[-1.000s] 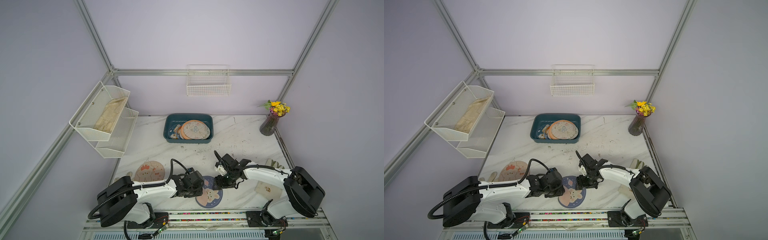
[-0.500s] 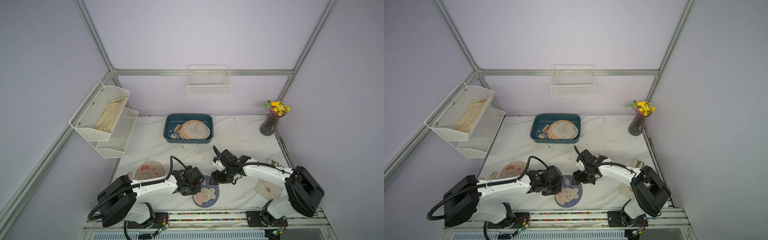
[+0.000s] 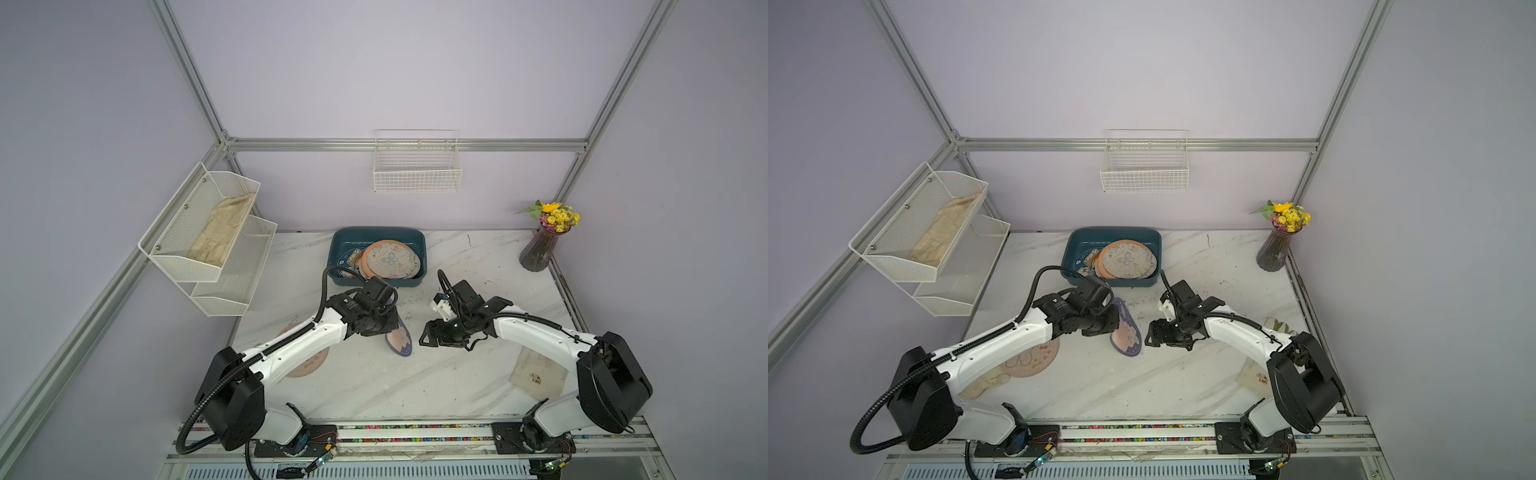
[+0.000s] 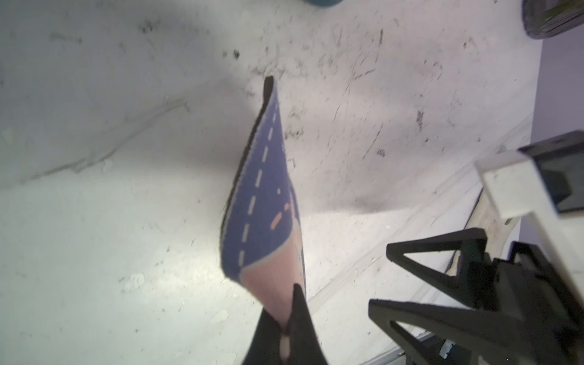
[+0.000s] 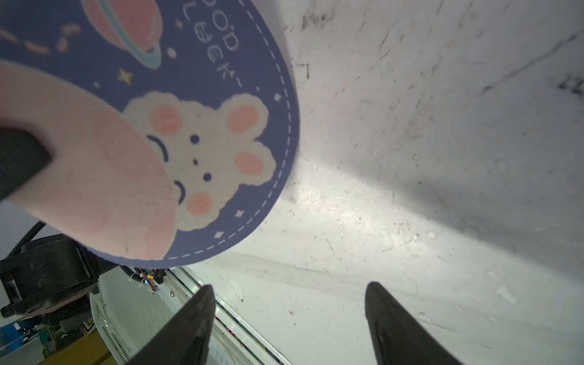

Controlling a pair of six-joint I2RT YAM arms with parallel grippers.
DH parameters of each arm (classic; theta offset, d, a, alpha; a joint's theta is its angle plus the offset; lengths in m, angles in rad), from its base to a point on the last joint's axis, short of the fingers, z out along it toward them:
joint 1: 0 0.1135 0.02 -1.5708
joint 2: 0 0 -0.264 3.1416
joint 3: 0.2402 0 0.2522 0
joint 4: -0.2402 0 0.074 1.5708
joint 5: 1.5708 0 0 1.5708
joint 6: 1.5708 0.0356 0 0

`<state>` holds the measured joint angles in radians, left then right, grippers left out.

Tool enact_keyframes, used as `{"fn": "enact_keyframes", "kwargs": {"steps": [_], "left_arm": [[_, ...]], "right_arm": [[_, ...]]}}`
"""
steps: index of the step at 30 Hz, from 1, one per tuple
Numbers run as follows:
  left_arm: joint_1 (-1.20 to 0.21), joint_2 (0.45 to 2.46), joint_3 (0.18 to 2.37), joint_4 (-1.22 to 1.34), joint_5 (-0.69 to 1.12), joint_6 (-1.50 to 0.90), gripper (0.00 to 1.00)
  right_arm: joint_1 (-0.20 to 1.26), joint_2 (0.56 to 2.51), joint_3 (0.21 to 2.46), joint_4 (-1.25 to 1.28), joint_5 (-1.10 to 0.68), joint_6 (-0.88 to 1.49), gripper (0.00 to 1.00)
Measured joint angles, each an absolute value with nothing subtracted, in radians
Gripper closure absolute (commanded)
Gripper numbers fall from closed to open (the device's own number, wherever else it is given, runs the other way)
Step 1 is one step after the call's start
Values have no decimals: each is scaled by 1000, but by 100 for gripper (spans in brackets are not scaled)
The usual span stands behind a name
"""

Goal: Put the coasters into the storage box
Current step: Pick up the coaster from the center of the board, then place the coaster in the storage box.

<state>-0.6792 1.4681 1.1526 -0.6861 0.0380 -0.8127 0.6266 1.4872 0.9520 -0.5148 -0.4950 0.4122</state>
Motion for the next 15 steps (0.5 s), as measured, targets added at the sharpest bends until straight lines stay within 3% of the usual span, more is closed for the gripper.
{"fn": "enact_keyframes", "kwargs": {"steps": [15], "left_arm": [[-479, 1903, 1805, -759, 242, -557, 100]], "right_arm": [[541, 1560, 1009, -508, -508, 406, 24]]}}
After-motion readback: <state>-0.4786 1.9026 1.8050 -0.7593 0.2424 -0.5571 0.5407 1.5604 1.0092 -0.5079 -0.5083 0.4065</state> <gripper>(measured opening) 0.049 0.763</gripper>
